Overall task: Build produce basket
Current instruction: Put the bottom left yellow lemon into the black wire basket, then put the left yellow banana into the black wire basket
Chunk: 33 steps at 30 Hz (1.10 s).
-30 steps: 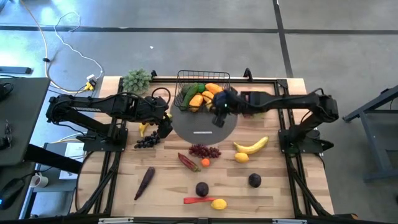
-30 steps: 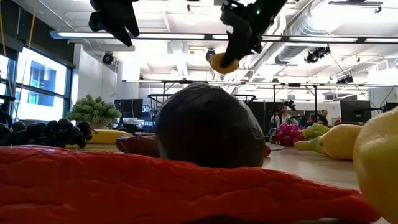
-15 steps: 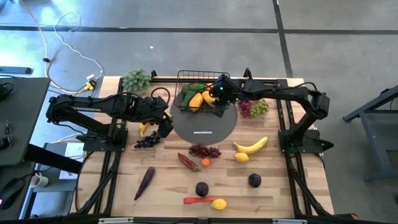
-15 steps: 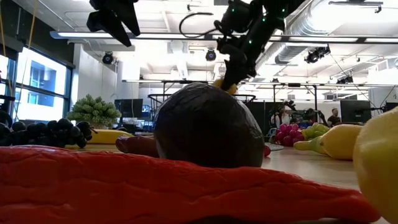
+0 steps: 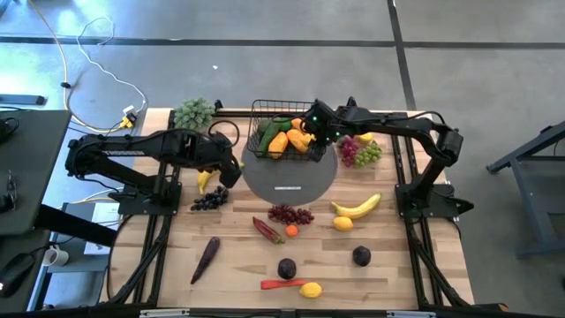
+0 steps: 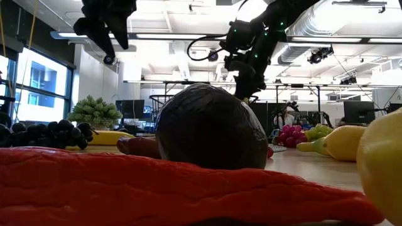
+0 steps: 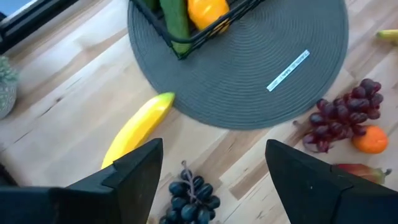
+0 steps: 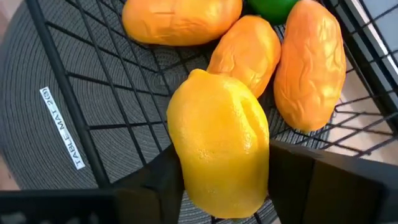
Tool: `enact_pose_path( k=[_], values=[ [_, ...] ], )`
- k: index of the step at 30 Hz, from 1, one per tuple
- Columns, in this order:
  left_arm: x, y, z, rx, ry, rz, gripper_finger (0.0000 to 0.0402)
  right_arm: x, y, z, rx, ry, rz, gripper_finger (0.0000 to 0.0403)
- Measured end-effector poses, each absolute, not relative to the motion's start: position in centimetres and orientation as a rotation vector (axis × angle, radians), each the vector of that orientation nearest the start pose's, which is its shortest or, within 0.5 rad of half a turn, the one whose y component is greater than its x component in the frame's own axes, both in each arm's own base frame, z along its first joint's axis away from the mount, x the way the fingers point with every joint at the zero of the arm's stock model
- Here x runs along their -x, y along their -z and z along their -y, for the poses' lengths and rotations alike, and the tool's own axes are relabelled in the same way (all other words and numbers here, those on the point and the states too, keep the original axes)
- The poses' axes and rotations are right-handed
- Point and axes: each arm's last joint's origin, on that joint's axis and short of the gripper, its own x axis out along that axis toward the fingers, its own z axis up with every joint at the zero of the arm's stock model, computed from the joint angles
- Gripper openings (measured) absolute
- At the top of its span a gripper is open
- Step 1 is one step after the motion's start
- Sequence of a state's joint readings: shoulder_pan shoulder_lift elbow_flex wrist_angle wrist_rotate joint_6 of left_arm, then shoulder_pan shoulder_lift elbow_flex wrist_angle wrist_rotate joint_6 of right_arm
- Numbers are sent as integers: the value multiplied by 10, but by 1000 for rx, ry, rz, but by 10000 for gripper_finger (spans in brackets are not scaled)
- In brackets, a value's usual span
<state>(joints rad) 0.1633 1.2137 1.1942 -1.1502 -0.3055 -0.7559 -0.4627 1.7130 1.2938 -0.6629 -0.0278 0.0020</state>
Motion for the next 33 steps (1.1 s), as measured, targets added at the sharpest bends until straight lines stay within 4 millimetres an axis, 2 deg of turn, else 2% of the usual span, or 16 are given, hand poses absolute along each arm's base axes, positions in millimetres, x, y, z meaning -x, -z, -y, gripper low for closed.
enact_pose_path(
  k=[4,10,19,33],
  values=[
    [-205,-313,-48,585,-832,-990,275,-314,-235,157,-252,381,-1059,201],
    [-199,-291,-54,621,-845,-1074,275,-314,-235,157,-244,377,-1061,227],
    [-191,-273,-64,629,-861,-1152,275,-312,-238,156,-262,390,-1053,231],
    [-168,-236,-85,692,-914,-1301,275,-296,-269,157,-246,422,-958,232]
  ],
)
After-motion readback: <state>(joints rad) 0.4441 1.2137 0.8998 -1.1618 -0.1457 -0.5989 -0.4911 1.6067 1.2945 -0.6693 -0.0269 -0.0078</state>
